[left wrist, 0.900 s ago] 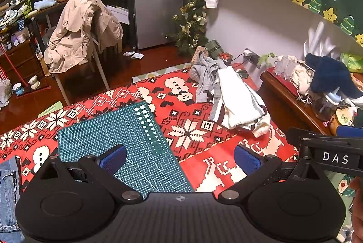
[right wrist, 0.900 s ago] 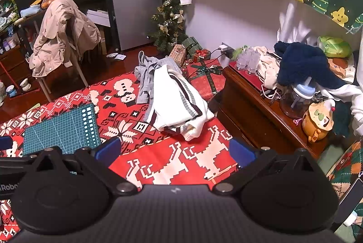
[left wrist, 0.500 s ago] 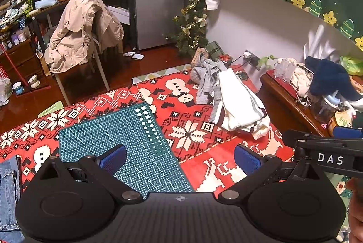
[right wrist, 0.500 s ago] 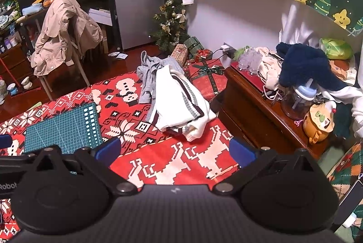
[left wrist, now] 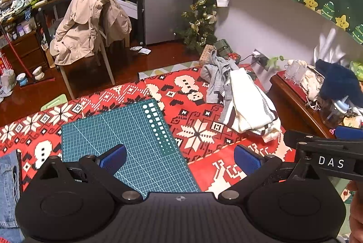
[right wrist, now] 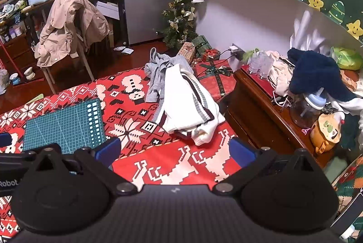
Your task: Fold clothes
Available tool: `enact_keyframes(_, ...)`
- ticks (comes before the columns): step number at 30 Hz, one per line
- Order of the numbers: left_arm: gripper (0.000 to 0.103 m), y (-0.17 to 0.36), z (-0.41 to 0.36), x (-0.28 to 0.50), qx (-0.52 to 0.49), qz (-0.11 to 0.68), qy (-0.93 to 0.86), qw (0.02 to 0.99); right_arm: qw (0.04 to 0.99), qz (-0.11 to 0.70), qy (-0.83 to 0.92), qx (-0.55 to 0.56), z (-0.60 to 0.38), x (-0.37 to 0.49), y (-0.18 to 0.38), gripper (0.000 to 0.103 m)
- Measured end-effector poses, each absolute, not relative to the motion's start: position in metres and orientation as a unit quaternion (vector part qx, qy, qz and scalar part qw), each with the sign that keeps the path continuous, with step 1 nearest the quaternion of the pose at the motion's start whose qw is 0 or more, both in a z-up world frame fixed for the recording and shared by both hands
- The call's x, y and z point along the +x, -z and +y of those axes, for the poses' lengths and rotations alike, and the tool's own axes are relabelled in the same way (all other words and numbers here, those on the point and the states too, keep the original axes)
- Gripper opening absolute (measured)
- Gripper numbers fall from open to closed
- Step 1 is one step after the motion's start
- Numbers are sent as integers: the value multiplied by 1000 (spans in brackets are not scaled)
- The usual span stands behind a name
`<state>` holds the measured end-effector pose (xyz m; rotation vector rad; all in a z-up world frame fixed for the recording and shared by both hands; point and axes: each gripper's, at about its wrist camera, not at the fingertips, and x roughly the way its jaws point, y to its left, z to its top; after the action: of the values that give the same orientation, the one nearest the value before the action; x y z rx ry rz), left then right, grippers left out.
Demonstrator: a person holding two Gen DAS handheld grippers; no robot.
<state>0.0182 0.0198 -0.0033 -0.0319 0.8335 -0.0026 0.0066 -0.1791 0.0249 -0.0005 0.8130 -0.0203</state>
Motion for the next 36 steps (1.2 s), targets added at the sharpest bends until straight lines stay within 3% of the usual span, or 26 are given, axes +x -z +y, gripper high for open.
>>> enact_keyframes(36, 101, 11, 19, 33, -14, 387, 38, 921, 918, 394, 37, -5, -175, 18, -19, 102)
